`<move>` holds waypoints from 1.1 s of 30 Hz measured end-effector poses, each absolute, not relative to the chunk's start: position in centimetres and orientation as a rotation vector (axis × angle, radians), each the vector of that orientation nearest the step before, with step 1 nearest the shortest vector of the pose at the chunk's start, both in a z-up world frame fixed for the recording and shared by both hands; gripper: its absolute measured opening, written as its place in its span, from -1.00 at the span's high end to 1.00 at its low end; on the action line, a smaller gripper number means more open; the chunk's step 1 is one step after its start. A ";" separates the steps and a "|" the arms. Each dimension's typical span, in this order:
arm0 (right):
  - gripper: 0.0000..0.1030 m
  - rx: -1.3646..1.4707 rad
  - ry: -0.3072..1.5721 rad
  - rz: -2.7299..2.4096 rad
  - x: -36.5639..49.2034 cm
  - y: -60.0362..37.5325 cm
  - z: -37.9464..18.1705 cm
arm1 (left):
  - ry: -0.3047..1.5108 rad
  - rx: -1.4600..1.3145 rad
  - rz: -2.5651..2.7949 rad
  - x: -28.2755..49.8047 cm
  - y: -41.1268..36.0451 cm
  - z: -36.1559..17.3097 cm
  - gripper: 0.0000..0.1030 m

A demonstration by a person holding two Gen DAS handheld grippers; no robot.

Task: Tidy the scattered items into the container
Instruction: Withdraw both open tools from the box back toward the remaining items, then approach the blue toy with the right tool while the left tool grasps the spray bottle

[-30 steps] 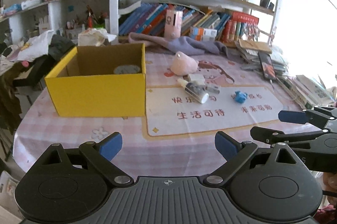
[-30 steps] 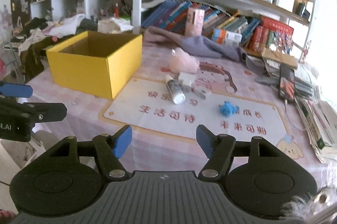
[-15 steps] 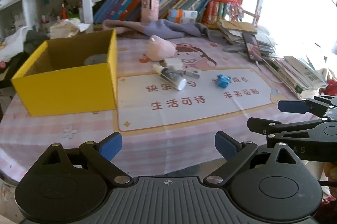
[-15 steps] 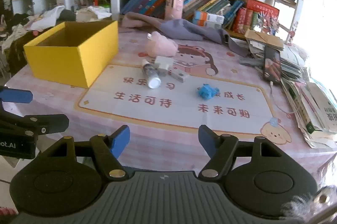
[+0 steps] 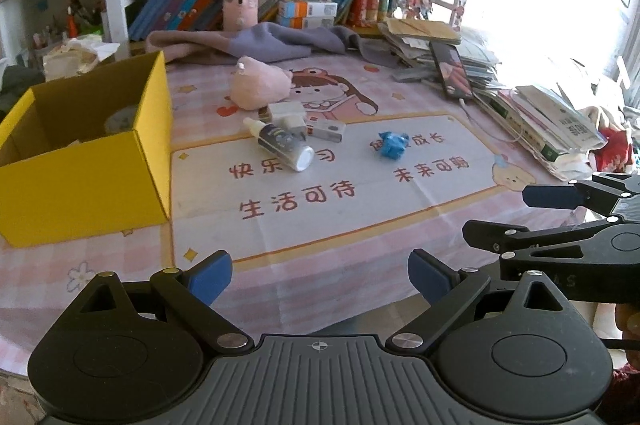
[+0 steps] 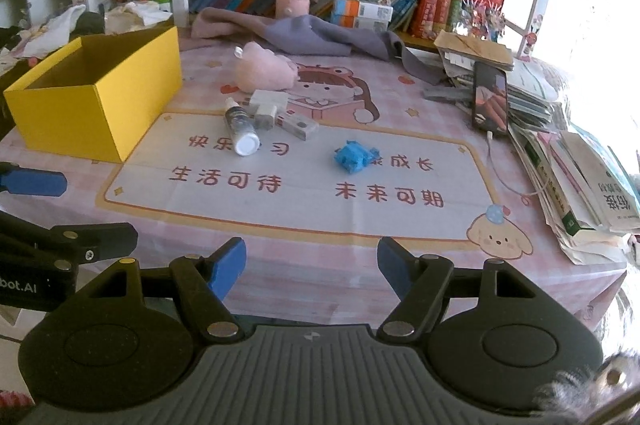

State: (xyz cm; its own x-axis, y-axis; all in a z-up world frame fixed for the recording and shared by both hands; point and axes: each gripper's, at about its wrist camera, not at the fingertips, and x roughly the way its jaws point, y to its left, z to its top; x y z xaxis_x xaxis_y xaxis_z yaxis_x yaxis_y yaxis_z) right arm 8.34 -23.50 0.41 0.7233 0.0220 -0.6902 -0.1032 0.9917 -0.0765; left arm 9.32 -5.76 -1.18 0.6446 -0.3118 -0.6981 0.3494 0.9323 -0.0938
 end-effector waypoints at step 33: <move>-0.38 -0.112 0.845 0.112 19.2 -28.4 -1.6 | 0.856 0.035 -0.335 19.5 -10.9 -3.0 -0.88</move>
State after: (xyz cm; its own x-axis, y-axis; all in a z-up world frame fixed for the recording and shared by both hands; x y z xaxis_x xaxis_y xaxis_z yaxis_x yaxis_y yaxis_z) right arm 19.22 -28.39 -1.56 0.6587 0.0537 -0.7505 -0.1429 0.9882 -0.0547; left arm 19.48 -10.85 -2.95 0.6061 -0.2759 -0.7460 0.3038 0.9471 -0.1034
